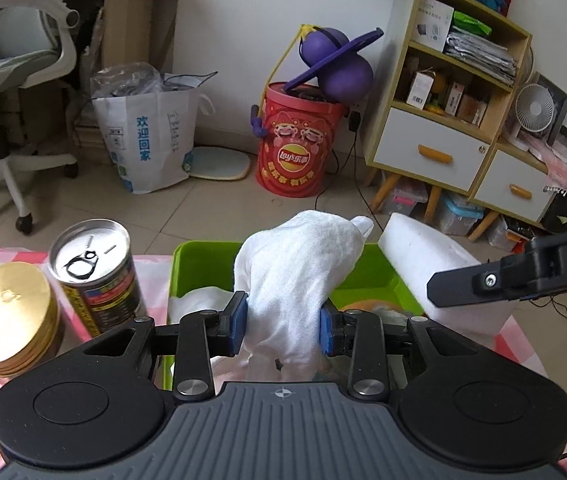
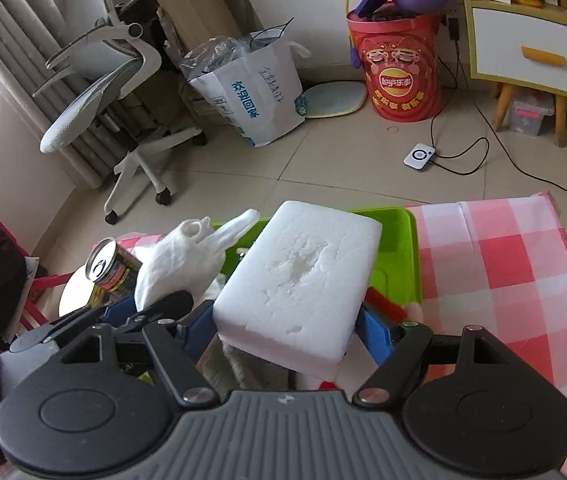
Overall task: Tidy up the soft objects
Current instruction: 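Carry glove and foam block over the green bin and open both tools, then withdraw both tools and move them toward the two brown makeup sponges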
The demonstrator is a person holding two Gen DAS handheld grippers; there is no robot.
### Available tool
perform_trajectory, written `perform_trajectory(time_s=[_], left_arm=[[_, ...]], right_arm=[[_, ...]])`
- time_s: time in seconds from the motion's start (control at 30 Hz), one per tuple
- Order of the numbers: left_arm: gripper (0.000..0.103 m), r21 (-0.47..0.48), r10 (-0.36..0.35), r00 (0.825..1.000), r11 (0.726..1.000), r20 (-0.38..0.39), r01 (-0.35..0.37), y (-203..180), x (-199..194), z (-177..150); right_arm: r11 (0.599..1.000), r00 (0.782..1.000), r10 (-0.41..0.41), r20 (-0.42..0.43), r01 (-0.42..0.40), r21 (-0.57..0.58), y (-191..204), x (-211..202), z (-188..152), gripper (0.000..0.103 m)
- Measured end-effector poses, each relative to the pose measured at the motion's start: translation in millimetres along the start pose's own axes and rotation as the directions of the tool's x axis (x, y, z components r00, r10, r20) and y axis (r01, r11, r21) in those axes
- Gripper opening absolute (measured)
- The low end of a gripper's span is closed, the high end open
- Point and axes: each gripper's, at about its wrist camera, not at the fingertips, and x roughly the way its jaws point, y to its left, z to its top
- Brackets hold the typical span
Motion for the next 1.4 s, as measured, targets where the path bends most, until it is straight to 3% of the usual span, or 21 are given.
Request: perform_trajectory(time_s=[0.13,0.33,0.87,1.27,1.4], left_arm=[[0.039,0.007,0.003,1.000,1.000,-0.002,-0.003,0,7,1],[0.058,-0.015,-0.024,0.999,1.000,0.023,0.024,4,7,-2],[0.073,0.006,-0.027,0.999,1.000,0.026,0.027,2,-24,-9],[0.079,0.013,-0.020,1.000,1.000,0.012,0.020,1,-66,-26],[0.081,0.027,-0.021,1.000,0.999,0.008,0.021,-1,-82,-38]], right_arm=[[1.000,1.000,-0.006,-0.021,0.006,-0.002,-1,5,0,0.061],[1.000,0.999,-0.021,-0.035,0.022,0.019,-3,9,5,0.067],[0.995,0.997,-0.075,0.016,0.074,0.074,-6,-27,-2,0.068],[0.995,0.996,-0.070,0.059,0.065,0.080,2,-74,-27,0.069],[0.995,0.995,-0.070,0.074,0.064,0.083,5,-88,-43,0.073]])
